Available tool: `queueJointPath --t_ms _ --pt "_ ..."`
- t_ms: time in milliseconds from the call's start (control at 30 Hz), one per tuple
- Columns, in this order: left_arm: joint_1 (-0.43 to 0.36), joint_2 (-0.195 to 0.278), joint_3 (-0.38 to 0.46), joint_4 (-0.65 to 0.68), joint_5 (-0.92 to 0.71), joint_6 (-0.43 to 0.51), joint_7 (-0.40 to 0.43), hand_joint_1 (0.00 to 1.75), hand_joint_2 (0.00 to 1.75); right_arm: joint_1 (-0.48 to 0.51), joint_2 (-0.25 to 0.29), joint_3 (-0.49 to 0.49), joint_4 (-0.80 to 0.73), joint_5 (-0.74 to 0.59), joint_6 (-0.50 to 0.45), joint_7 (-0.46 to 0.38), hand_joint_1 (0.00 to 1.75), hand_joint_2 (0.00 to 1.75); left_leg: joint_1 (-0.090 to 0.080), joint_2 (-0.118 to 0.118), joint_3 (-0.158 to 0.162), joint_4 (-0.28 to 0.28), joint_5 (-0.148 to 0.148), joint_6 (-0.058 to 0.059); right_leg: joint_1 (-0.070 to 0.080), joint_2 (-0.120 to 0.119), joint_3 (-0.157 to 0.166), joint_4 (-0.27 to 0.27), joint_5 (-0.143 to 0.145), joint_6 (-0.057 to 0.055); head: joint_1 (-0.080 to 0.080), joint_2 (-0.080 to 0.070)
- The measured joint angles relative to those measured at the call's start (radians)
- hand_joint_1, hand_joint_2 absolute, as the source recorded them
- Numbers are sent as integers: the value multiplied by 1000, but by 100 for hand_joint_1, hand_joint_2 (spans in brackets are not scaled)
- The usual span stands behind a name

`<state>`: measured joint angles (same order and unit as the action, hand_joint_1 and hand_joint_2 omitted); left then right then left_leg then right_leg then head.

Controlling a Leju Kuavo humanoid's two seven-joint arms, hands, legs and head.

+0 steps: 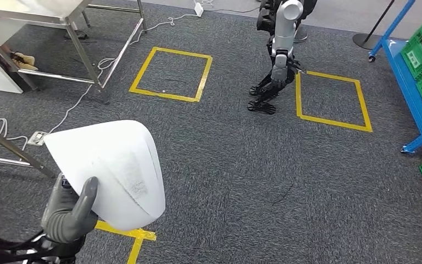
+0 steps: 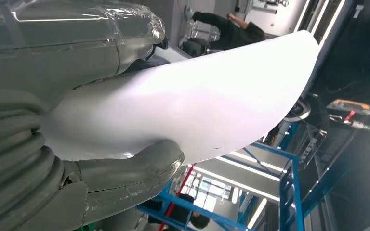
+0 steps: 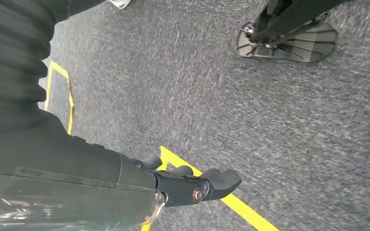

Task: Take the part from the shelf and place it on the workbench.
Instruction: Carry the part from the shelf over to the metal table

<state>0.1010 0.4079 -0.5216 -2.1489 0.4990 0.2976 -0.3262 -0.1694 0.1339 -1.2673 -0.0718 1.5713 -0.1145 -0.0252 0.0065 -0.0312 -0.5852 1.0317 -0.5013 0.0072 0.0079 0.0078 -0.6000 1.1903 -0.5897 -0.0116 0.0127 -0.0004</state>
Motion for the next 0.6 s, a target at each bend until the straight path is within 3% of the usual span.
queueJointPath --t_ms 67,100,167,233,300,367,400,433,467,533,600 --pt "0 -1 2 0 0 0 0 175 175 -1 0 1 0 0 -1 0 0 175 0 -17 -1 1 2 -3 8 23 55 -126 55 -17 0 0" --pt "0 -1 3 0 0 0 0 175 175 -2 0 2 0 0 -1 0 0 175 1 -25 -4 1 5 -7 10 30 69 -159 64 -22 0 0" --pt "1 -1 4 0 0 0 0 175 175 -4 0 5 0 0 -1 0 0 175 3 -38 -10 -2 12 -17 12 26 75 -178 63 -27 2 0" --pt "3 -2 4 0 0 0 0 175 175 -6 1 7 0 0 -1 0 0 175 2 -18 -17 7 2 -25 8 12 81 -198 74 -29 2 0" --pt "3 -2 4 0 0 0 0 175 175 -7 2 7 0 0 -3 0 0 175 2 20 -48 72 -47 -31 4 -1 85 -215 86 -31 -2 0" --pt "3 -3 4 1 0 0 0 175 175 -5 2 7 0 0 -3 -1 0 175 6 32 -102 190 -107 -41 4 -14 81 -214 88 -34 -7 0" --pt "4 -3 4 2 0 0 0 175 175 -4 2 7 0 0 -3 -1 0 175 8 32 -120 233 -120 -46 4 -21 79 -213 88 -33 -8 0" --pt "4 -4 4 4 0 0 0 175 175 -3 3 7 0 0 -3 -1 0 175 11 32 -122 244 -114 -50 3 -28 78 -210 87 -32 -8 0" --pt "4 -4 4 5 0 0 0 175 175 -3 4 7 0 0 -2 -1 0 175 13 36 -104 216 -90 -54 2 -33 77 -207 85 -29 -8 0" --pt "2 -5 4 6 -2 -1 1 175 175 -4 5 7 0 -1 -1 -1 0 175 14 59 -34 96 -34 -60 -1 -42 76 -195 76 -17 -9 0" --pt "-2 -8 3 7 -8 -5 5 175 175 -7 4 7 -1 -4 0 -1 0 175 11 79 10 15 -13 -49 0 -47 72 -179 67 -5 -11 0"
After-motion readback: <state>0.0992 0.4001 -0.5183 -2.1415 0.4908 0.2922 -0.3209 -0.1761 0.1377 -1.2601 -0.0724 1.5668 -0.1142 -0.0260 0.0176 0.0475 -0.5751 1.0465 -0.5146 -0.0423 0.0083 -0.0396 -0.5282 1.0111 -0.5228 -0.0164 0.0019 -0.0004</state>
